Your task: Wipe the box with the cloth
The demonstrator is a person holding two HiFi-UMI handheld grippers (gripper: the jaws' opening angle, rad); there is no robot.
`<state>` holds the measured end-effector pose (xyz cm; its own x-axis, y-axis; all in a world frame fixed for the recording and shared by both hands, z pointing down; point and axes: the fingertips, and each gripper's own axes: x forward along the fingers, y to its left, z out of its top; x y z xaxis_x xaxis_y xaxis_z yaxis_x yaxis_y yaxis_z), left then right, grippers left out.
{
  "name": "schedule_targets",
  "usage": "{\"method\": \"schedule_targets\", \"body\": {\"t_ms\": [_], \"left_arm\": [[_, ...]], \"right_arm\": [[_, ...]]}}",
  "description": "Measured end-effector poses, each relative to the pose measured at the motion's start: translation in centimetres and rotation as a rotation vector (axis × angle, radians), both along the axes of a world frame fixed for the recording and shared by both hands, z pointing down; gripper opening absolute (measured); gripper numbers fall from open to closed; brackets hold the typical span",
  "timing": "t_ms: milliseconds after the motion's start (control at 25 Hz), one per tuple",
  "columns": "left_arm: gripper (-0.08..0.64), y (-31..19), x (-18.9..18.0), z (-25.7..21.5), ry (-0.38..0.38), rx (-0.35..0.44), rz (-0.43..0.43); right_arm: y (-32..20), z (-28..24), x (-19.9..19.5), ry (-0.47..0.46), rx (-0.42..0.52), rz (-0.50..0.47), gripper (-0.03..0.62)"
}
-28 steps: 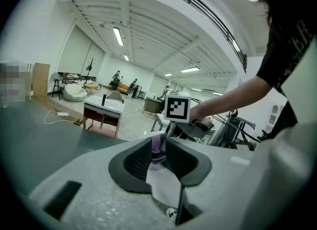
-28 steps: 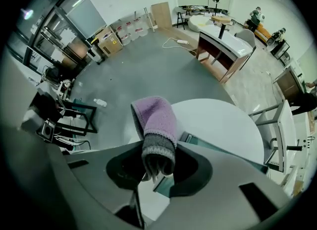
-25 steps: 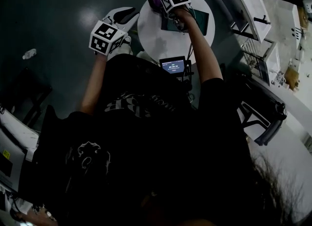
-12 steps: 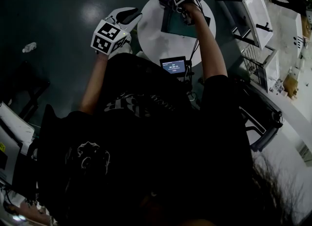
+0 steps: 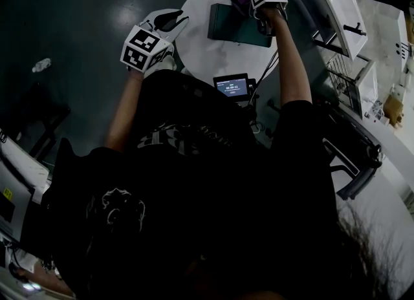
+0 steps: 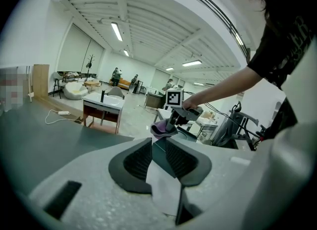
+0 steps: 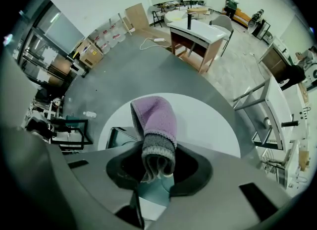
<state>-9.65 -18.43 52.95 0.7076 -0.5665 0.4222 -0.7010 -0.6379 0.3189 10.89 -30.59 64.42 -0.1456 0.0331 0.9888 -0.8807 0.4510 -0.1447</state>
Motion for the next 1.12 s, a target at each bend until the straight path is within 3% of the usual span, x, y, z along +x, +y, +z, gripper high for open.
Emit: {"method": "schedule_targets", "body": {"t_ms": [560, 1120], "left_arm": [[0.097, 1.0, 7.4, -0.3, -0.017, 0.002, 0.068], [0.097, 3.8, 12.3, -0.3, -0.046, 0.008, 0.027]], "right_arm": [[-0.5, -1.0, 10.2, 0.005, 0.075, 0.113, 0.101], [0.0, -4.1, 13.2, -0.124, 0.217, 0.111, 0.101]]}}
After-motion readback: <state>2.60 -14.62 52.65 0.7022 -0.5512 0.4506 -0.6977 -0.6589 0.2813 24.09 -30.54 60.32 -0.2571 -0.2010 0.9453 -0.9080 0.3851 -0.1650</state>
